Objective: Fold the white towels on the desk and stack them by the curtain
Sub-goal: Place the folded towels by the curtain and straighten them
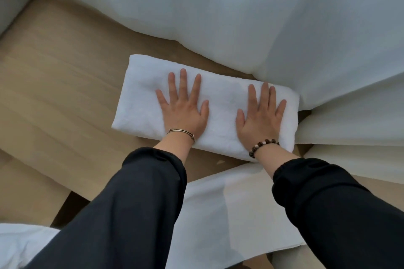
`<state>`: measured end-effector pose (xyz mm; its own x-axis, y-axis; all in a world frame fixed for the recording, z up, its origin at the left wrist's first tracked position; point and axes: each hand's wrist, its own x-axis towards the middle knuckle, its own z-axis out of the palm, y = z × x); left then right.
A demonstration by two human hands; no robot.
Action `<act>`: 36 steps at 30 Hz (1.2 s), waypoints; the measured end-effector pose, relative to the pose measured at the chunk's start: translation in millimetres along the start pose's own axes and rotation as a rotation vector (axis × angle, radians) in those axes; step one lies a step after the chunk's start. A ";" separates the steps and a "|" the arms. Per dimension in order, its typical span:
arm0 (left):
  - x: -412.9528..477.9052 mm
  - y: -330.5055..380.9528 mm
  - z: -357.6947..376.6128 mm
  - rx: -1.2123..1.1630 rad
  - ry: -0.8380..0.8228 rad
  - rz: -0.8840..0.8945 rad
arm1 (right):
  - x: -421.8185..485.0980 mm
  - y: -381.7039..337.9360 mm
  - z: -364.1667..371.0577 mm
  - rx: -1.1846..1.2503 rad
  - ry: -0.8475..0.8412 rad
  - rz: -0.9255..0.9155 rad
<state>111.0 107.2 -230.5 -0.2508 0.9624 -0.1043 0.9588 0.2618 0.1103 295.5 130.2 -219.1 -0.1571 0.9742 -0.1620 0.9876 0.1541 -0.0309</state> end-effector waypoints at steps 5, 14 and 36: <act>-5.8 1.8 -19.6 -0.020 -0.117 0.028 | -2.6 -2.3 -10.8 -0.003 -0.048 -0.017; -141.2 -42.7 -36.5 -0.322 0.001 0.310 | -105.0 -11.6 -27.8 0.229 -0.163 -0.848; -173.1 -95.2 30.3 0.092 -0.909 0.034 | -65.3 -23.3 31.9 -0.503 -1.029 -0.640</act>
<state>67.2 -86.6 -252.9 -0.0577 0.5320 -0.8448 0.9804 0.1898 0.0526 282.6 57.8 -239.3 -0.3069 0.1698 -0.9365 0.5961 0.8014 -0.0501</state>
